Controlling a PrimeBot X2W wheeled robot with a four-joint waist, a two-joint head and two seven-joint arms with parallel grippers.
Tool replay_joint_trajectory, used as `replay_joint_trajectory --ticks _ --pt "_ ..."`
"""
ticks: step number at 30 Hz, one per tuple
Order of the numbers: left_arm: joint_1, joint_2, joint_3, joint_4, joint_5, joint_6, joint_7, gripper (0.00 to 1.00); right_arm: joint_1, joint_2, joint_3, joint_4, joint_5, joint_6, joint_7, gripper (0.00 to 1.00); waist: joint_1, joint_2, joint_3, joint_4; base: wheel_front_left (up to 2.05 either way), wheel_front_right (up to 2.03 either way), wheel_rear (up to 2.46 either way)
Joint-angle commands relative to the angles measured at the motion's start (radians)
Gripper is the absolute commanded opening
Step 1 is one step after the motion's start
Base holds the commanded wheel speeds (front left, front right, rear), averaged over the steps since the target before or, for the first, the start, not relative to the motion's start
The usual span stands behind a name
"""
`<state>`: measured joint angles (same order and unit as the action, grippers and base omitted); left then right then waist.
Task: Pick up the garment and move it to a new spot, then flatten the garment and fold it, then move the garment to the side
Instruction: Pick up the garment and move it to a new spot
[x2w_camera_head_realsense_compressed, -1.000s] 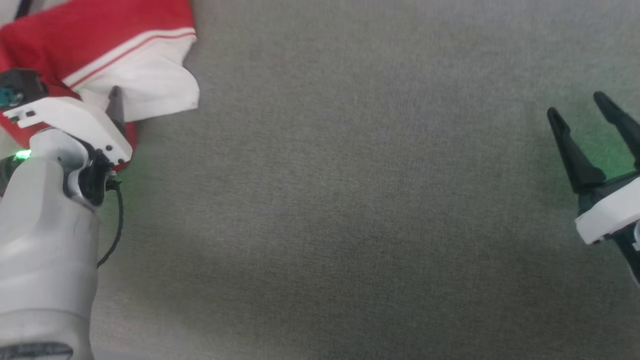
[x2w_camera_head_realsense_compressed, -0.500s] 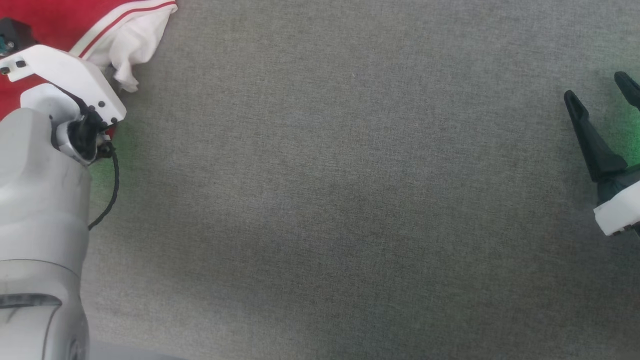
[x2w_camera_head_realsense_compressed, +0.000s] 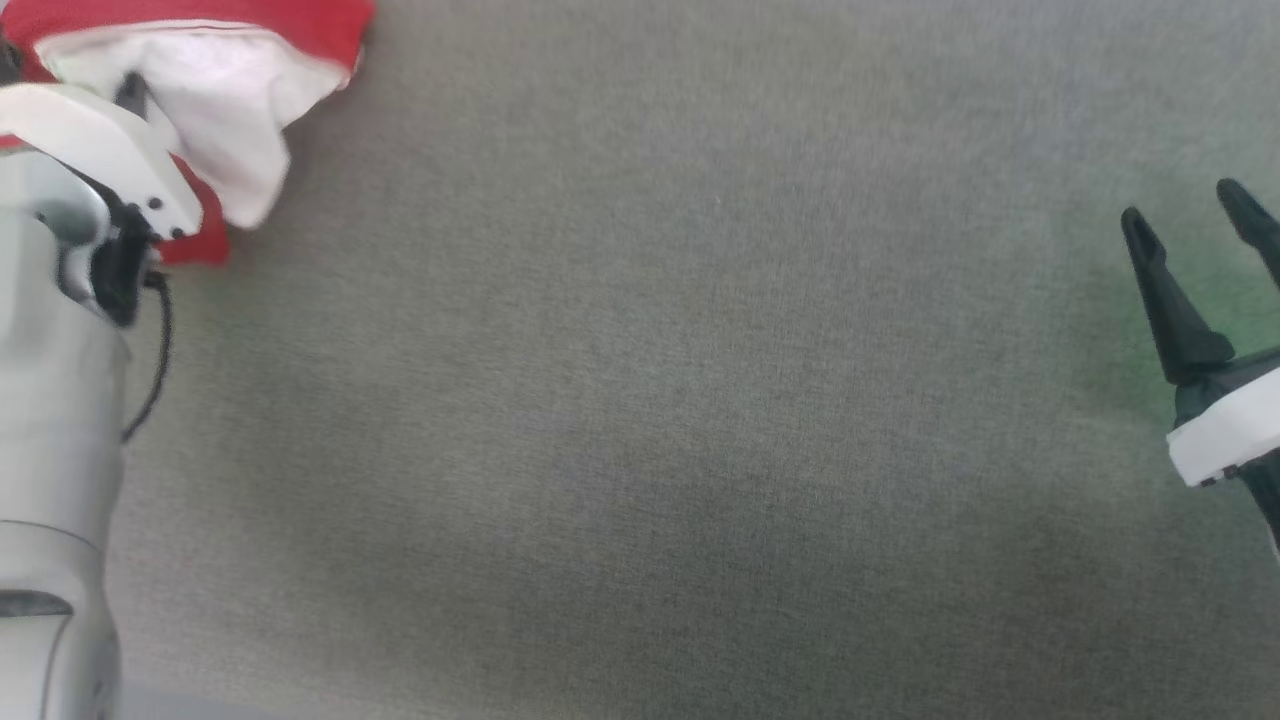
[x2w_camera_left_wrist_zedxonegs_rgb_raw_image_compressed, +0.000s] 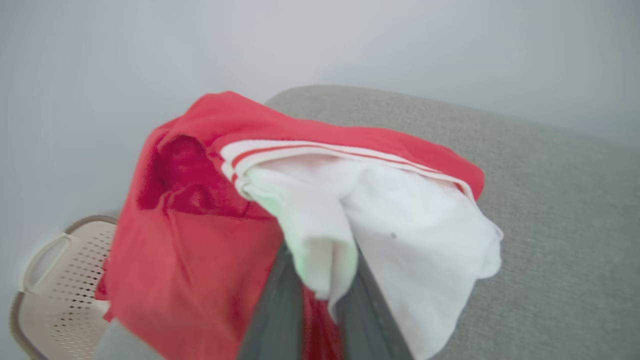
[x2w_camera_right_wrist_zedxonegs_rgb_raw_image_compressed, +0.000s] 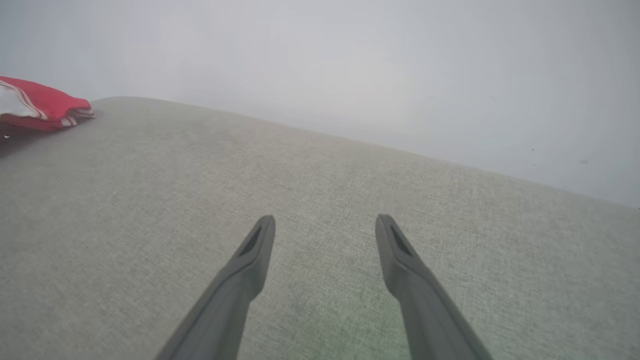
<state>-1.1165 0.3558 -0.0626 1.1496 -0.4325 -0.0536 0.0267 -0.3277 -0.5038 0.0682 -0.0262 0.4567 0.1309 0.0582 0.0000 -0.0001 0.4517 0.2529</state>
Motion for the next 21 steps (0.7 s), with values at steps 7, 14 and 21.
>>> replay_joint_trajectory --ticks 7,14,21 --pt "-0.043 0.064 -0.058 -0.118 0.055 -0.015 0.016 0.00 0.051 0.062 0.003 0.057 -0.008 0.000 -0.038 1.00 0.0000 0.0001 -0.188 0.023 0.00 0.00 0.00" --pt "-0.014 0.095 -0.096 -0.275 0.077 -0.017 0.110 0.00 0.072 0.103 0.000 0.089 -0.017 0.000 -0.060 1.00 0.0000 0.0001 -0.266 0.016 0.00 0.00 0.00" --pt "0.080 0.115 -0.116 -0.554 0.068 0.009 0.263 0.00 0.072 0.132 -0.009 0.110 -0.025 0.000 -0.075 1.00 0.0000 0.0001 -0.310 -0.035 0.00 0.00 0.00"
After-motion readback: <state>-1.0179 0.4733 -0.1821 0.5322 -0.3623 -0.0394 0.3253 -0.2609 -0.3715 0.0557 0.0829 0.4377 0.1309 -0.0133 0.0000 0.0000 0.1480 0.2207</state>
